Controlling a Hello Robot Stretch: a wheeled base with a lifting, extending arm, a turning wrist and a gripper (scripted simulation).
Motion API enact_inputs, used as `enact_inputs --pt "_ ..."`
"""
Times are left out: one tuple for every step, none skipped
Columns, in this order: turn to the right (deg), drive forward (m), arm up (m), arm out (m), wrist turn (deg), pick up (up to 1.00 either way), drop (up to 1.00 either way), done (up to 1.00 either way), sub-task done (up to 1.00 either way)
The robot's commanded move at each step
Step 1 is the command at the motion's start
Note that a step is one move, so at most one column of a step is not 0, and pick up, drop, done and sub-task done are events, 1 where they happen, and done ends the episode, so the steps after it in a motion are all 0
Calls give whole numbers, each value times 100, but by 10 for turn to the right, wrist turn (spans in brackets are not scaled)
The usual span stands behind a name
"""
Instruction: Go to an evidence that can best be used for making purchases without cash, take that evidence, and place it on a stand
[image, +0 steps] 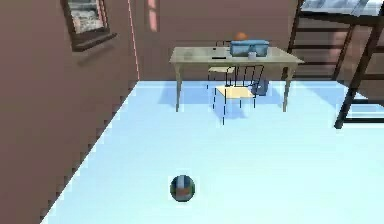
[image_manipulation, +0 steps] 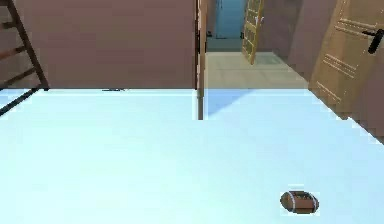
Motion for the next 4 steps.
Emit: enact_inputs --pt "450 0 0 0 0 0 0 0 0" --pt "450 0 0 0 0 0 0 0 0" --pt "90 0 0 0 0 0 0 0 0" --pt "0 100 0 0 0 0 0 0 0"
